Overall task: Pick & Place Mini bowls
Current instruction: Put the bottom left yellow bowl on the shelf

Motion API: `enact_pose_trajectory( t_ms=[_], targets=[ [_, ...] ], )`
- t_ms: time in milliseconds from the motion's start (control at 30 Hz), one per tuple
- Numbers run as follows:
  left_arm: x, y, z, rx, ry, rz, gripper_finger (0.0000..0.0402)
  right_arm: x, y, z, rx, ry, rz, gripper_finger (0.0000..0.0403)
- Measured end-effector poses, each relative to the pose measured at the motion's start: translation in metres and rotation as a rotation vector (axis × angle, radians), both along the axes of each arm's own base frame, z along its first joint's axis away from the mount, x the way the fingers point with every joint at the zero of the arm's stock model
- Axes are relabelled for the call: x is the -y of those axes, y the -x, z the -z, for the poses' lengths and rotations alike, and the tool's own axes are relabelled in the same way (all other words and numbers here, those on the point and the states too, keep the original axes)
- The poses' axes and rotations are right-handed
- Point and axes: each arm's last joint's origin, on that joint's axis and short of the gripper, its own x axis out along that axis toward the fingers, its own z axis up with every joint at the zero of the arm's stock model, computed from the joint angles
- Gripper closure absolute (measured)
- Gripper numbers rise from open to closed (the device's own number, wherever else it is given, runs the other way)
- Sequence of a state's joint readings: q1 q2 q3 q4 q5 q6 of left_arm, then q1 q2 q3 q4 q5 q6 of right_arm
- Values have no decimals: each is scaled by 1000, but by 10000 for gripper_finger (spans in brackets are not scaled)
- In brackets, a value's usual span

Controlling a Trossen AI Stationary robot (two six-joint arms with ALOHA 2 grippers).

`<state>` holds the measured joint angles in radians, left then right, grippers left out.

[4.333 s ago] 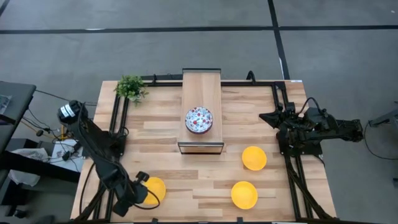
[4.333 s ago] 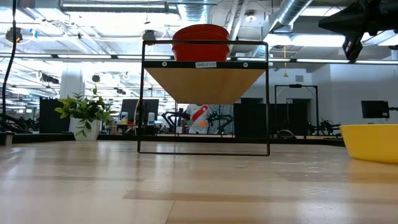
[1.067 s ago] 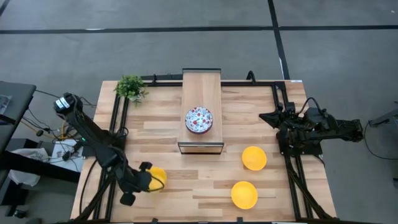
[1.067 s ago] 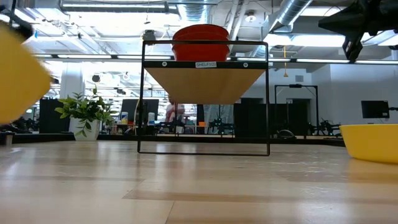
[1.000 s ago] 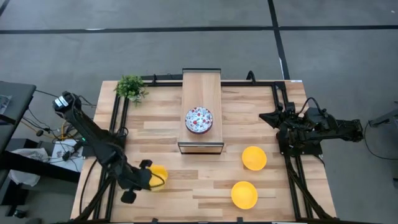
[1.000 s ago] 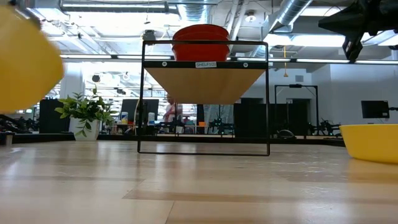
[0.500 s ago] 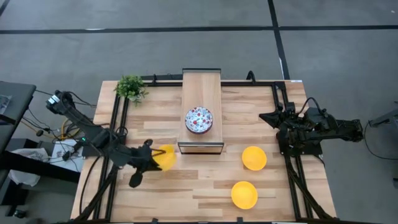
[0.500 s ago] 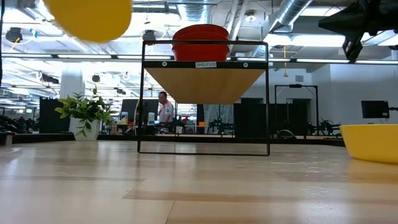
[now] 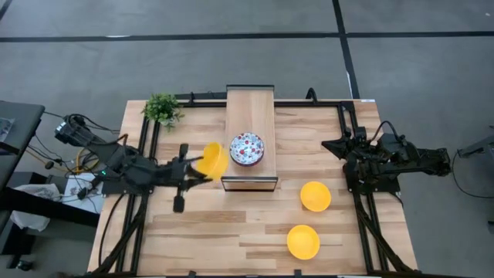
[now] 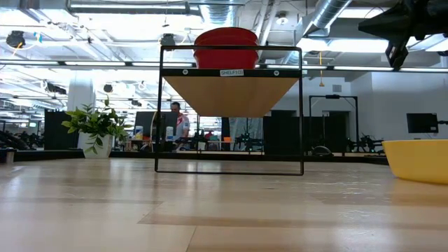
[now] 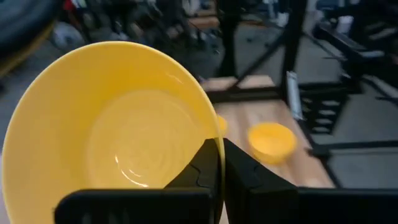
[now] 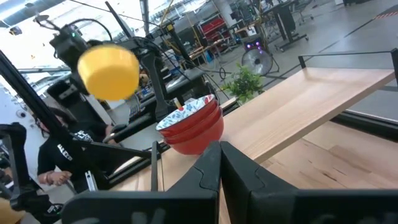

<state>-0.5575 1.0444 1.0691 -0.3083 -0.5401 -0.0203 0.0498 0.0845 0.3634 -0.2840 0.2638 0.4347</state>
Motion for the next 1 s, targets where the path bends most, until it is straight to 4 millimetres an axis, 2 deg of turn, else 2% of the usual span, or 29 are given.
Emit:
enact_pose_trajectory(
  t_ms=[300,667,1000],
  targets=[
    [-19,-45,-29,33,-272,-92,399,0,0,0,0,-1,0,403],
    [-43,-94,-50,-13,-602,-156,398,0,0,0,0,-1,0,403],
    [-85,-109,-52,-85,-794,-200,397,0,0,0,1,-2,0,403]
  ],
)
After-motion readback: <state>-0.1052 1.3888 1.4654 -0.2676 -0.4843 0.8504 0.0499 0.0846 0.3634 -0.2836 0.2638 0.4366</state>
